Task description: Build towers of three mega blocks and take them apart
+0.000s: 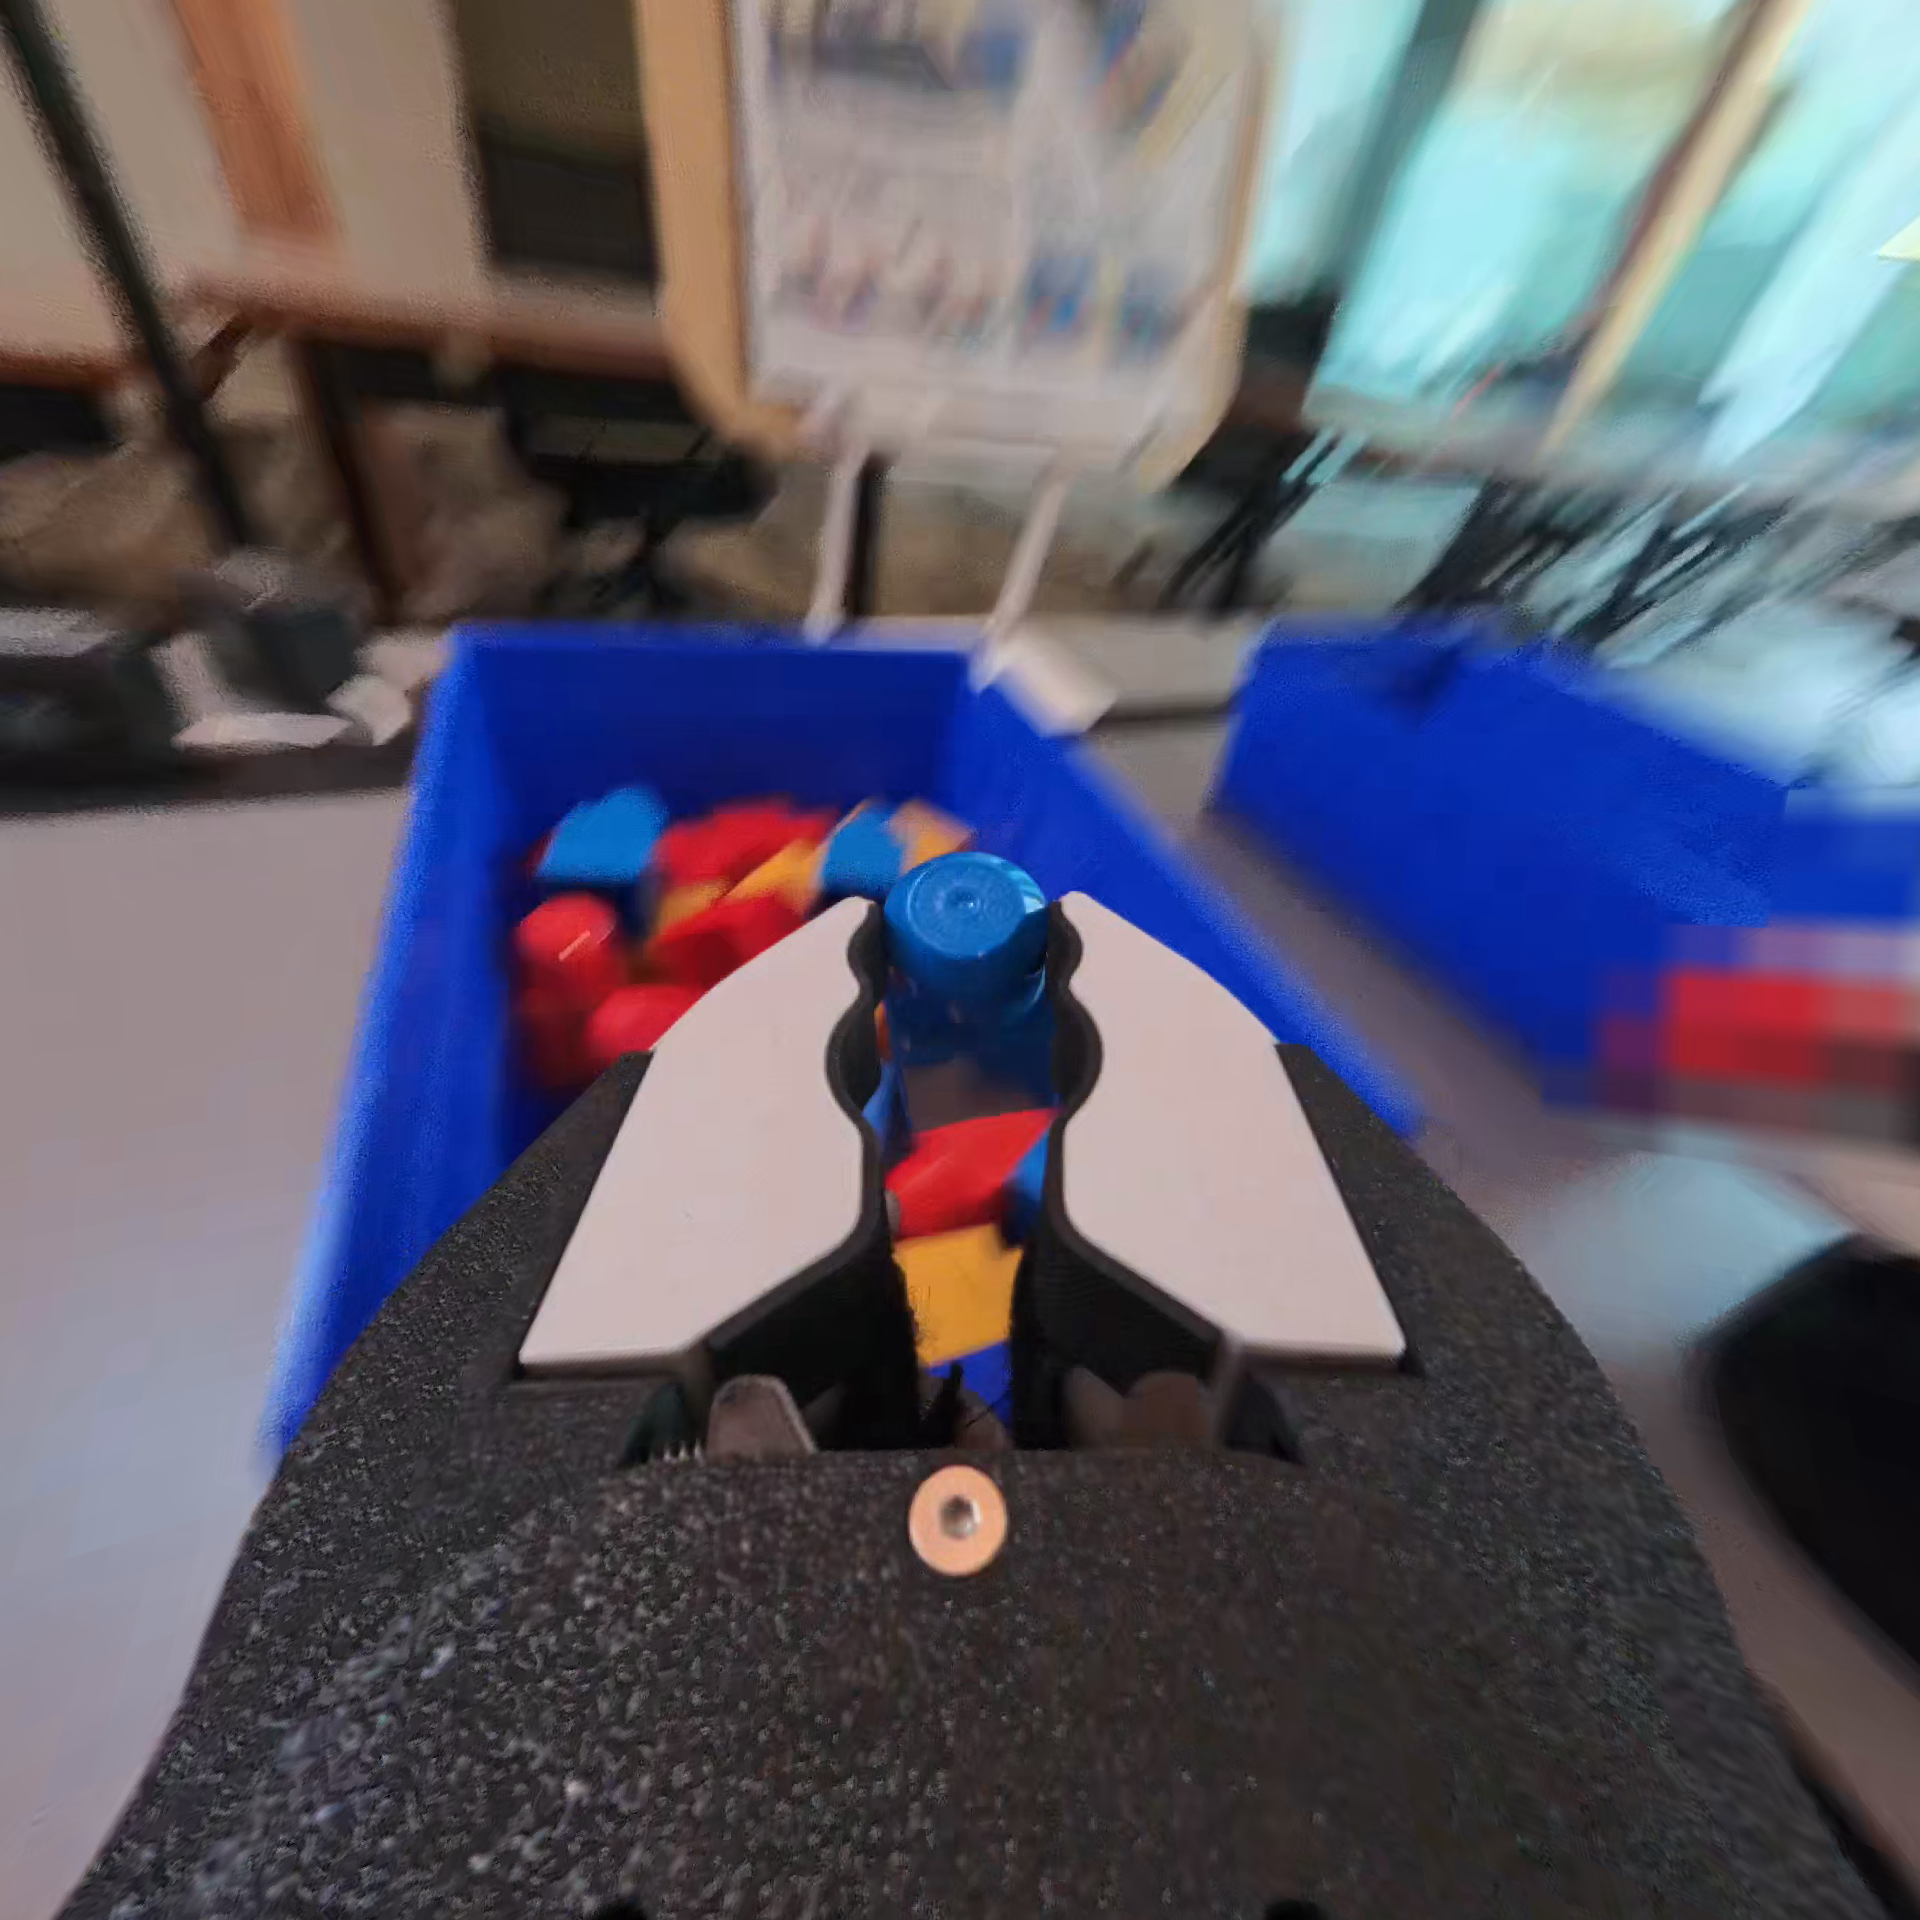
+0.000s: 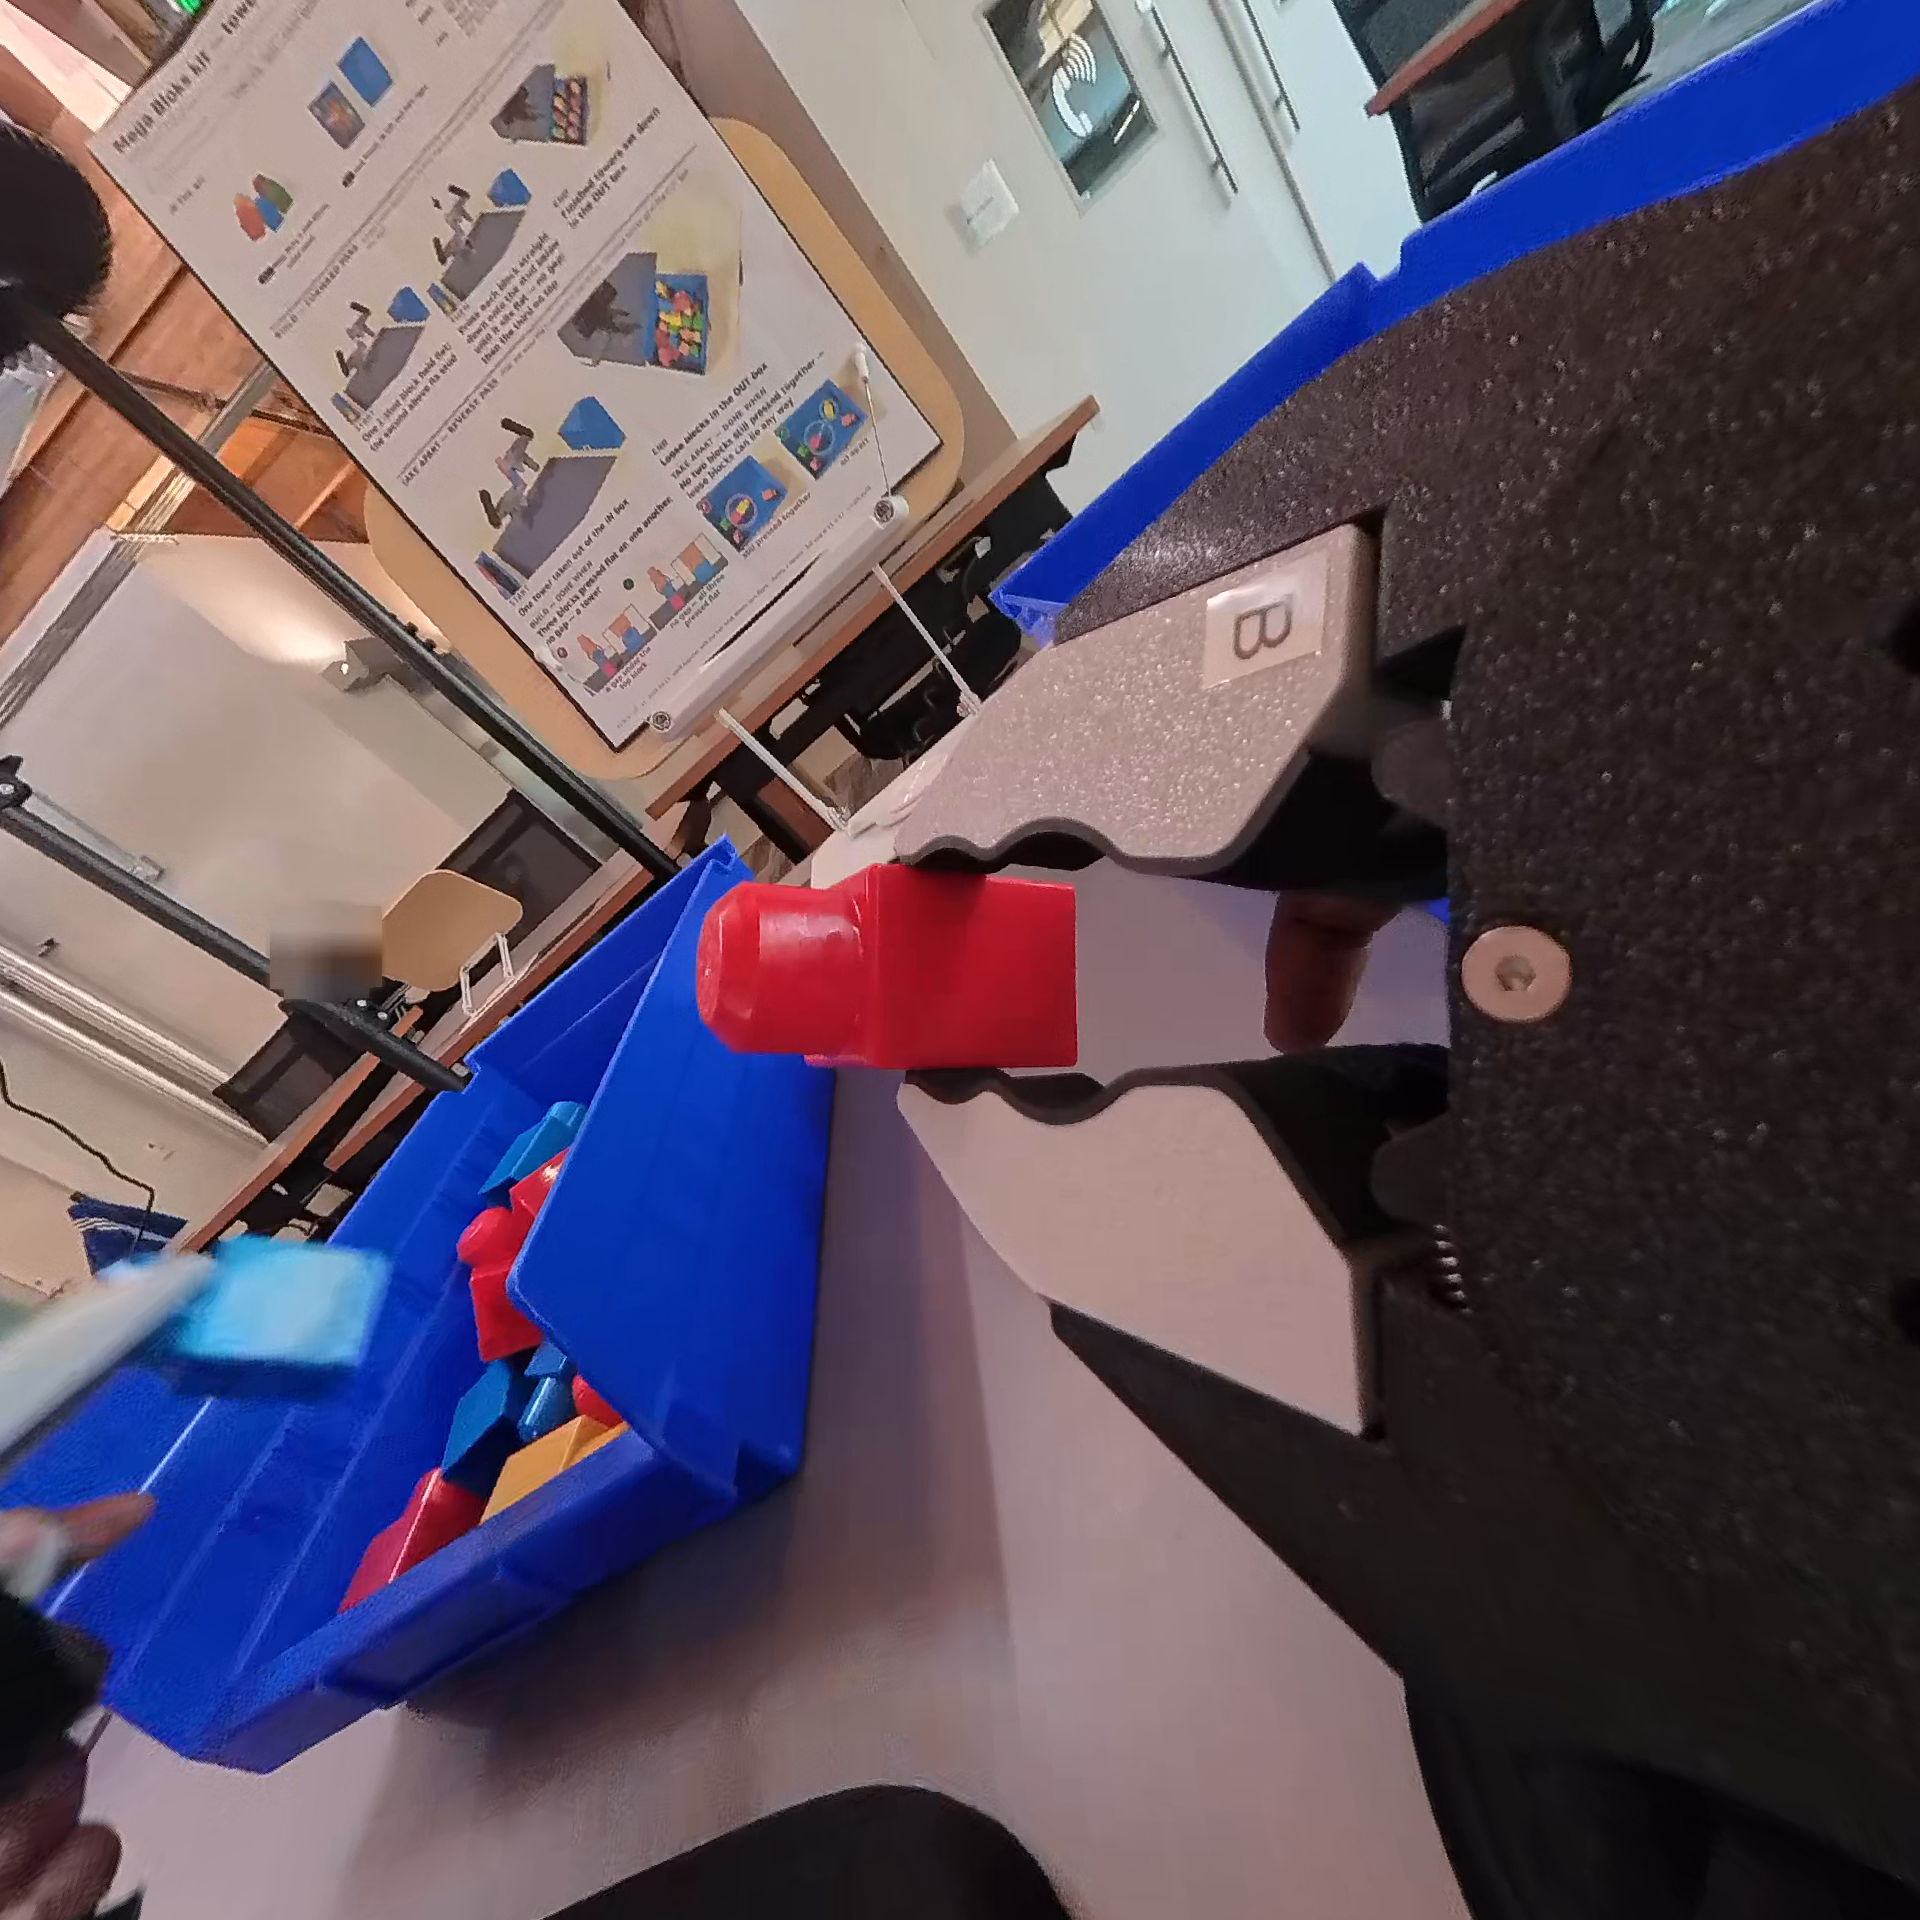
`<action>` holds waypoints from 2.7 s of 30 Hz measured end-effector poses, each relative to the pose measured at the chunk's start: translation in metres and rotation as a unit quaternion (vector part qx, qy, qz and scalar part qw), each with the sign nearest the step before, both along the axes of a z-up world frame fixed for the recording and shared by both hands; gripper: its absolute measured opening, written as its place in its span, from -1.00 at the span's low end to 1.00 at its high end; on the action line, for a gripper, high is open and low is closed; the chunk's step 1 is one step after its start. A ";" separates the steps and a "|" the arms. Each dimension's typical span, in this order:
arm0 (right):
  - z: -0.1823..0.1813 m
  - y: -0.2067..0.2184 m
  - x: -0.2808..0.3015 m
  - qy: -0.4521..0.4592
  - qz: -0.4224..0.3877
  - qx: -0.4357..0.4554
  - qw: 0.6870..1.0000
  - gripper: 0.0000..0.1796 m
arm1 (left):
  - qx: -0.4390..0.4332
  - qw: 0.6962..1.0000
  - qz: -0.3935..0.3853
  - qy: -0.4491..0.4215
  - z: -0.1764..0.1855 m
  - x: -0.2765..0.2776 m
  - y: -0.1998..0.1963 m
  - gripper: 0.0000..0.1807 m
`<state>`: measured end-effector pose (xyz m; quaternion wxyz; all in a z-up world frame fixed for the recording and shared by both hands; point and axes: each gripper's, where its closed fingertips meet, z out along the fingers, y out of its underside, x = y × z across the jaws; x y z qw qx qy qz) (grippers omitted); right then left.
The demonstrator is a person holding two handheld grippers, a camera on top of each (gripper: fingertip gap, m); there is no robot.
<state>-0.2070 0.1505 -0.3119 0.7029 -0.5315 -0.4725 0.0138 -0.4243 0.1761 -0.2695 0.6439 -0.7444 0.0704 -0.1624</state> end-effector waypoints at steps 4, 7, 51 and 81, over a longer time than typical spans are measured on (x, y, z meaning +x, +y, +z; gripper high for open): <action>-0.001 -0.002 -0.003 -0.002 0.006 -0.003 1.000 -0.61 | 0.140 0.964 -0.163 -0.157 0.048 0.059 -0.034 -0.68; -0.001 -0.004 -0.005 0.005 0.018 -0.016 1.000 -0.60 | 0.173 0.951 -0.211 -0.146 0.036 0.106 -0.042 -0.68; 0.038 -0.046 -0.018 0.066 0.117 0.072 0.988 -0.61 | 0.020 0.853 -0.409 -0.323 0.015 0.181 -0.062 -0.39; 0.035 -0.055 -0.022 0.052 0.138 0.107 0.983 -0.60 | -0.001 0.843 -0.480 -0.242 0.001 0.200 -0.088 -0.59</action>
